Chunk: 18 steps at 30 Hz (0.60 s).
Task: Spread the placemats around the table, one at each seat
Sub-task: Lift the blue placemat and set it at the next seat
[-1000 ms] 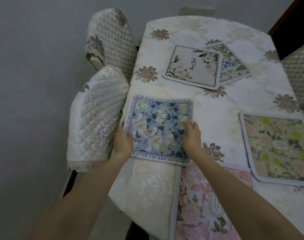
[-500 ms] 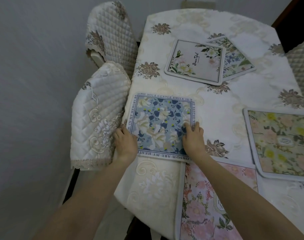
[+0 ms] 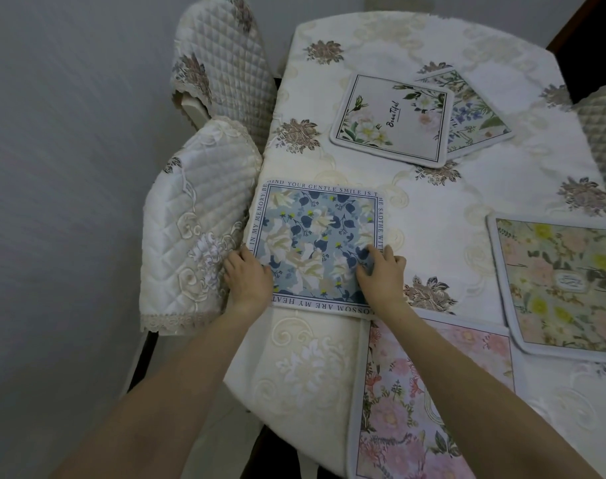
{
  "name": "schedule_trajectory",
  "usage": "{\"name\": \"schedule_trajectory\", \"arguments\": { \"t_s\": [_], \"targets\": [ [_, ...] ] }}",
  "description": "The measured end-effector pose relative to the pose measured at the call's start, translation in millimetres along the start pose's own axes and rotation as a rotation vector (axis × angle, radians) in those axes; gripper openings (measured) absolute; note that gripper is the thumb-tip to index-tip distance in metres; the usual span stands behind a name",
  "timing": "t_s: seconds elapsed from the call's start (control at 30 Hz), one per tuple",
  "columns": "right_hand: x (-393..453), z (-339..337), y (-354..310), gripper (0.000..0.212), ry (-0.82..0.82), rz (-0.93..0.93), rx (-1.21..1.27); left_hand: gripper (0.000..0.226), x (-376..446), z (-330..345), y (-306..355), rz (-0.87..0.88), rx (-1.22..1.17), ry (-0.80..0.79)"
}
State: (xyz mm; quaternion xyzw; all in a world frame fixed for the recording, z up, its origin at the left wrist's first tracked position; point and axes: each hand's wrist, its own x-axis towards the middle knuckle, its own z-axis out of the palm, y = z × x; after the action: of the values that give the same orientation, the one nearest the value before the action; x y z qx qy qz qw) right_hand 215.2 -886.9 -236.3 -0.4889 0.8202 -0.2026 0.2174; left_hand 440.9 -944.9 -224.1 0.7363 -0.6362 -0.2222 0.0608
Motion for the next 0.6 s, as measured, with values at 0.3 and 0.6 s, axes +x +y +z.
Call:
{"name": "schedule_trajectory", "arguments": {
  "t_s": [0.3, 0.6],
  "targets": [
    [-5.3, 6.3, 4.6, 0.046, -0.053, -0.038, -0.266, 0.059, 6.7, 6.8, -10.0, 0.088, 0.133, -0.027],
    [-36.0, -26.5, 21.0, 0.052, -0.057, -0.057, -0.126, 0.049, -29.0, -1.8, 14.5, 0.473, 0.297, 0.004]
  ]
}}
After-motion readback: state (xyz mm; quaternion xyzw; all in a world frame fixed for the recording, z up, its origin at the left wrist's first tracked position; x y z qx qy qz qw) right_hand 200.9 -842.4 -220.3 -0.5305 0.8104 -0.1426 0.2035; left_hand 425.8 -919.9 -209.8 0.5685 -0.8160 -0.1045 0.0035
